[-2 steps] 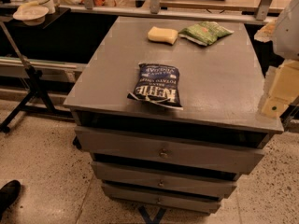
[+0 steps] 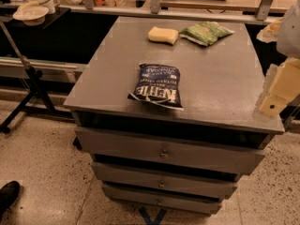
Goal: Move blue chip bag near green jalapeno chip bag
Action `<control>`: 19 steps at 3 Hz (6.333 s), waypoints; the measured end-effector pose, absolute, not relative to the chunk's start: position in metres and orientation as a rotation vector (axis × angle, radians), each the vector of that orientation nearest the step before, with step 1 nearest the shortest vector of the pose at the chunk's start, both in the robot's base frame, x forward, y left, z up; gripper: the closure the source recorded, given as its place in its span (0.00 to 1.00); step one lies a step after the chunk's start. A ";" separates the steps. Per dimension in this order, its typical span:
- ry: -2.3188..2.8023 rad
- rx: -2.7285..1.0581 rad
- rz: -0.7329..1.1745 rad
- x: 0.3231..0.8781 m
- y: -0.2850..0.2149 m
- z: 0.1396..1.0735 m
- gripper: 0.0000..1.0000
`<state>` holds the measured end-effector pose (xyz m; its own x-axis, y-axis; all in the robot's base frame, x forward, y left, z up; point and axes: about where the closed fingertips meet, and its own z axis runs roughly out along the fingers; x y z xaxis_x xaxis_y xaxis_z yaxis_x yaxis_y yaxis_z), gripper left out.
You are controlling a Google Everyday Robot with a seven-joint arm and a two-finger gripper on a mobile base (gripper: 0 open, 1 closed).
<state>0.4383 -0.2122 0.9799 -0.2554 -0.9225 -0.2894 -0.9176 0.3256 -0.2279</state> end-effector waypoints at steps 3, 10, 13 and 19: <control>2.073 -1.117 0.489 0.427 -0.181 0.876 0.00; 1.543 -0.737 0.428 0.470 -0.082 0.897 0.00; 1.590 -0.695 0.163 0.541 -0.079 0.889 0.00; 1.774 -0.764 0.149 0.547 -0.090 0.848 0.74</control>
Offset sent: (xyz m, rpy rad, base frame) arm -0.0068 0.0739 -0.0715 1.0372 -0.0211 -0.2367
